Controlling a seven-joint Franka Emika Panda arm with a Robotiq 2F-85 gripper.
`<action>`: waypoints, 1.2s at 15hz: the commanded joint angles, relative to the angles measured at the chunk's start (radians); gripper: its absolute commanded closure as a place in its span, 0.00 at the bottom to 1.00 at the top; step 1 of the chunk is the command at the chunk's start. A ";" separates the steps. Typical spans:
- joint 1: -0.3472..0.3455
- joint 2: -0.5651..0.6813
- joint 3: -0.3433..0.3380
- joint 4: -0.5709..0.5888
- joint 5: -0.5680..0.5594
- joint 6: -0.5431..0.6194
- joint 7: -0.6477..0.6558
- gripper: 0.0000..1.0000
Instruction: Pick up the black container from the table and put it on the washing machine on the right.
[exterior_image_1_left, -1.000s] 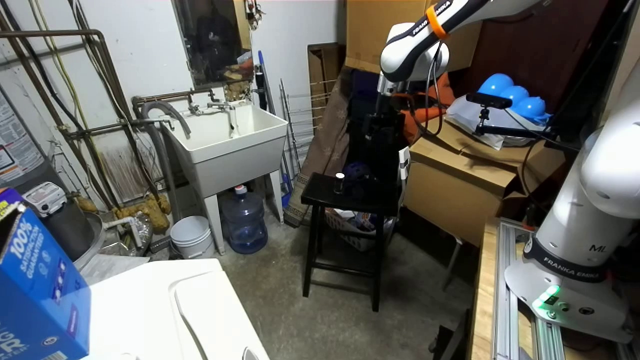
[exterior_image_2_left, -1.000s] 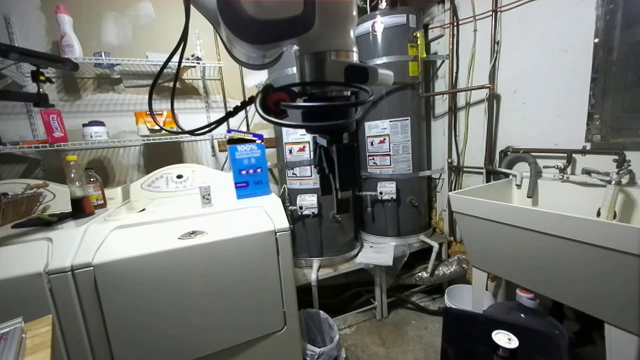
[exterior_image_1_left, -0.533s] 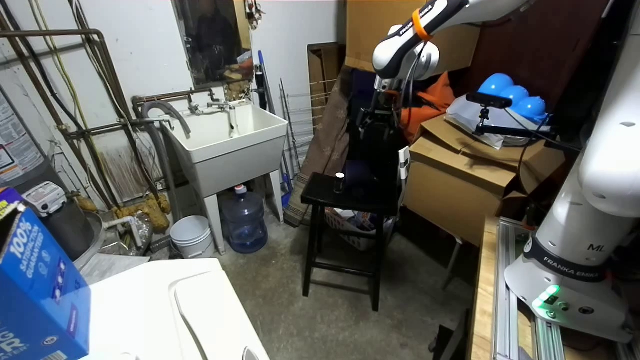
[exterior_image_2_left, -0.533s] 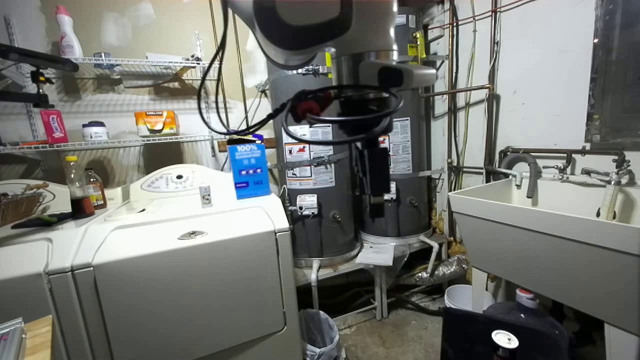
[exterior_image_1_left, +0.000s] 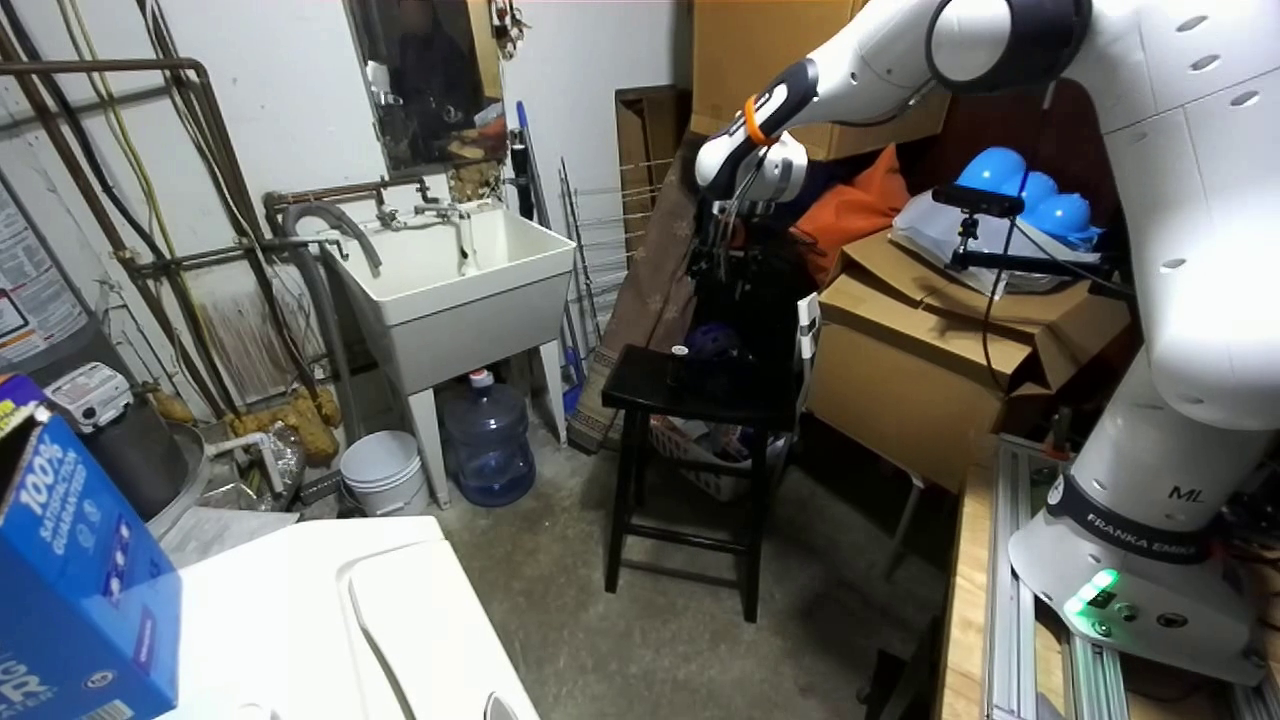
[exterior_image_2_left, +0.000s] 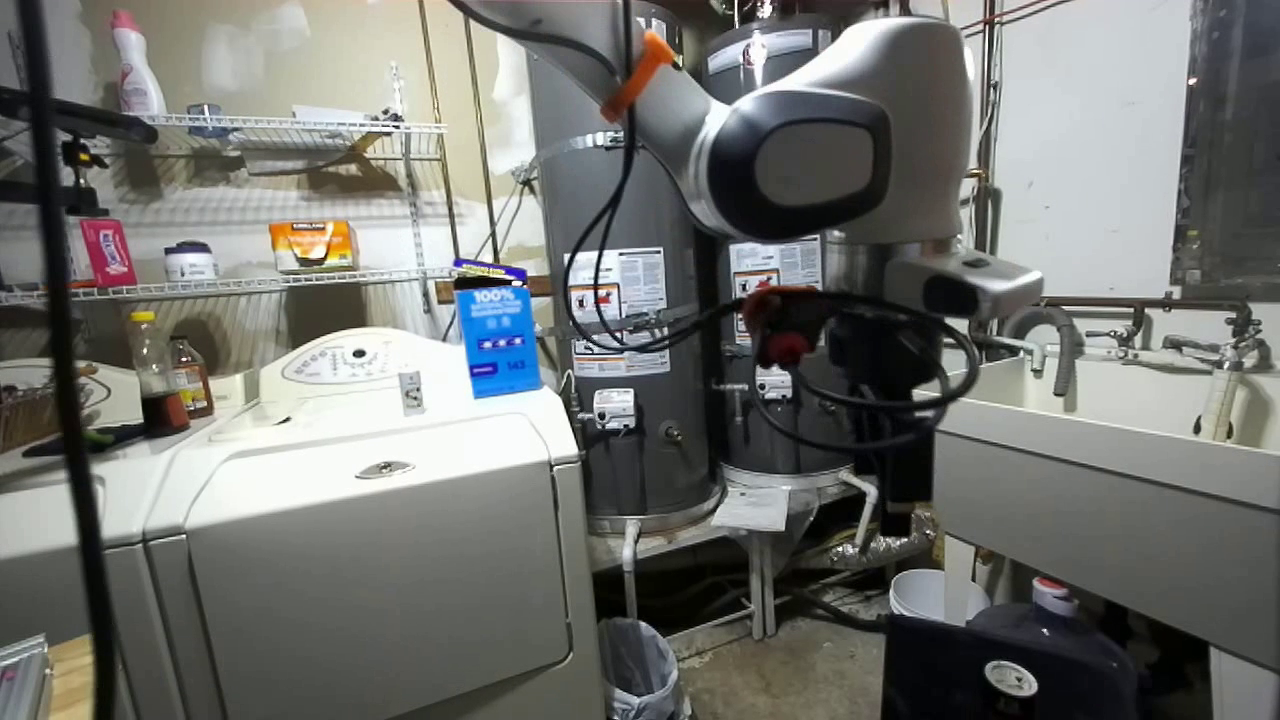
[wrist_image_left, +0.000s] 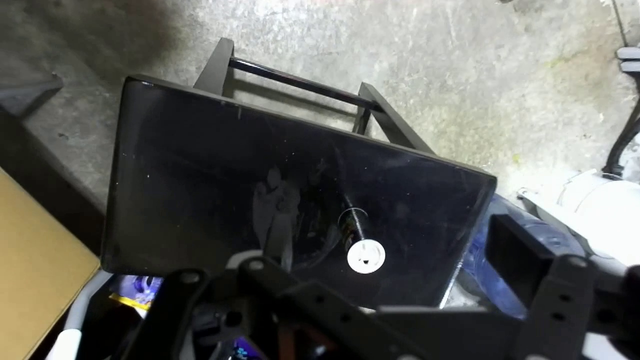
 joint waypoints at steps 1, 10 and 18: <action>-0.050 0.211 -0.001 0.242 -0.012 -0.073 0.082 0.00; -0.044 0.244 -0.003 0.230 -0.015 0.003 0.103 0.00; -0.123 0.505 0.088 0.467 0.016 0.187 0.045 0.00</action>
